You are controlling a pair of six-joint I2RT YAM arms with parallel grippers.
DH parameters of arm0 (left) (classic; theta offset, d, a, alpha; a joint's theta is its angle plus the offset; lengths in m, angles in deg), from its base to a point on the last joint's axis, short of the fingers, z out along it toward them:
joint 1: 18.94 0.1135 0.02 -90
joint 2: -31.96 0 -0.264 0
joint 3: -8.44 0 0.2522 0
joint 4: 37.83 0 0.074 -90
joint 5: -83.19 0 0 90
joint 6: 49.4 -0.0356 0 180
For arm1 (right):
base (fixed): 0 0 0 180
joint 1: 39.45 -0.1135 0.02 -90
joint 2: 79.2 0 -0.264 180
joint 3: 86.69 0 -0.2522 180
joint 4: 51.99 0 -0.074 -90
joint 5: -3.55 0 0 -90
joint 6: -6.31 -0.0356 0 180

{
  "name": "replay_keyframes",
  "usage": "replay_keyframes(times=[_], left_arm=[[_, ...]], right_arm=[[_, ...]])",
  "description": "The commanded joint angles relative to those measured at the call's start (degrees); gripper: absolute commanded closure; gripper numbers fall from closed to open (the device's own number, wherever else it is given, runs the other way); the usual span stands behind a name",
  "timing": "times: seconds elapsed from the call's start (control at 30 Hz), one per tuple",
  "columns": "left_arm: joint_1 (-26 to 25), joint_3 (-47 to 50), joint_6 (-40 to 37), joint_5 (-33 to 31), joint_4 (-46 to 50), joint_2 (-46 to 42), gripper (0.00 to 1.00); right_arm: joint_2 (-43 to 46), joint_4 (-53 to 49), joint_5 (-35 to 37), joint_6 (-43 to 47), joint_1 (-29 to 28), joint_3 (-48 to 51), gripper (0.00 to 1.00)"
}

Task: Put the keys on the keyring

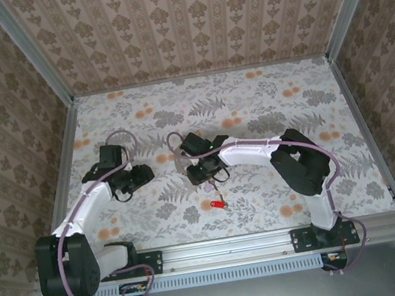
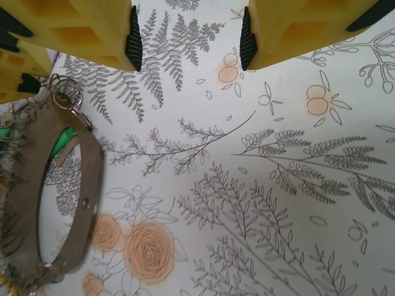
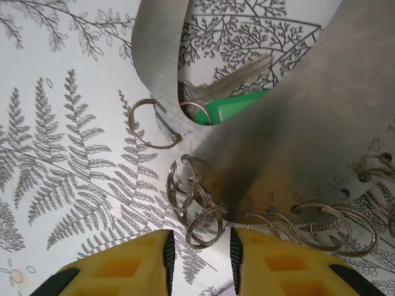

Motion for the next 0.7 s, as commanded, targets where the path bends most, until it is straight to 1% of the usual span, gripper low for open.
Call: replay_keyframes(times=[0.0, 0.13, 0.2, 0.33, 0.43, 0.57, 0.6, 0.67], left_arm=[[0.5, 1.3, 1.2, 0.6, -1.2, -1.3, 0.52], [0.5, 2.1, 1.6, 1.0, -2.2, -1.3, 0.53], [0.6, 2.4, 2.0, 1.2, -2.7, -1.4, 0.53], [0.6, 2.9, 2.1, 1.8, -3.6, -1.8, 0.53], [0.6, 3.0, 2.2, 1.8, -4.4, -2.2, 0.53], [0.4, 3.3, 2.7, 2.2, -6.2, -2.6, 0.53], [0.4, 3.5, 2.8, 2.4, -6.6, -2.7, 0.53], [0.4, 3.4, 3.0, 2.5, -7.5, -2.5, 0.53]], right_arm=[[-2.5, -5.8, 2.9, 1.5, -1.2, -2.7, 0.67], [-3.1, -7.4, 6.2, 1.3, -1.7, -3.8, 0.75], [-2.8, -7.5, 7.7, 1.1, -1.7, -3.8, 0.77], [-0.5, -5.8, 7.1, 1.3, -1.2, -2.7, 0.82], [2.3, -0.5, 3.3, 2.3, -0.5, 0.1, 0.85], [4.2, 3.9, -1.8, 6.8, -0.5, 2.5, 0.90], [4.6, 5.0, -3.8, 7.8, -0.5, 3.1, 0.90], [4.3, 7.2, -10.0, 9.6, -0.6, 3.6, 0.89]])
